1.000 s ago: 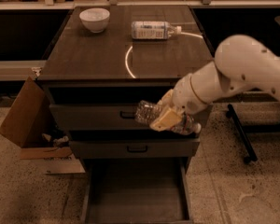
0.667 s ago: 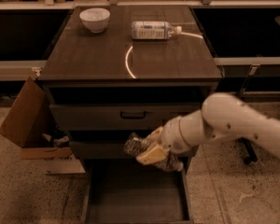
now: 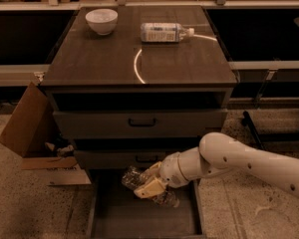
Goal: Place water bottle into bottom drawer
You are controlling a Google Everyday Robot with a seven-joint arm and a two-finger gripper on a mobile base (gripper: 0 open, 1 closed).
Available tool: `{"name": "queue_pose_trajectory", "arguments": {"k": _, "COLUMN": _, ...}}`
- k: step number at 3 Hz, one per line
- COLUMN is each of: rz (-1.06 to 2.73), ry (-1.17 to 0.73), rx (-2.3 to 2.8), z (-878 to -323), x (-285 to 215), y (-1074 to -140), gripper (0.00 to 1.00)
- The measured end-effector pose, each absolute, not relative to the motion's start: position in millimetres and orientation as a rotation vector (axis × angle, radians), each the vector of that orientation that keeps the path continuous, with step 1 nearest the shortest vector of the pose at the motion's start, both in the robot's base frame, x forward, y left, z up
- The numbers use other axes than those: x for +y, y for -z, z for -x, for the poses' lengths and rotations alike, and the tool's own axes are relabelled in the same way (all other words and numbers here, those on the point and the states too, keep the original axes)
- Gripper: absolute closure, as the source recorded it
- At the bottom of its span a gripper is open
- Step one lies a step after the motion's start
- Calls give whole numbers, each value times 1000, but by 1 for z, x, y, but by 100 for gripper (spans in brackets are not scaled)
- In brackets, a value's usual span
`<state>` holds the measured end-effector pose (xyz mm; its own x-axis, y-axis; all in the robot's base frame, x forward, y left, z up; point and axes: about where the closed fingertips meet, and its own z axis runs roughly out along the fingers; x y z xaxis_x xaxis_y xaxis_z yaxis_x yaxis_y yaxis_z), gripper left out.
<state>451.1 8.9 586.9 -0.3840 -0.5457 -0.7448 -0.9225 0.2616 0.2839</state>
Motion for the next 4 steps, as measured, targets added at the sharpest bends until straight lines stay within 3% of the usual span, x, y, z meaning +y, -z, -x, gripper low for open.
{"name": "queue_pose_trajectory", "arguments": {"k": 2, "rz": 1326, "ry": -988, "rx": 2038, "z": -455, "x": 7, "y": -558, "gripper": 100}}
{"name": "queue_pose_trajectory", "arguments": {"k": 4, "rz": 1358, "ry": -910, "rx": 2125, "z": -471, "x": -4, "y": -448, "gripper": 100}}
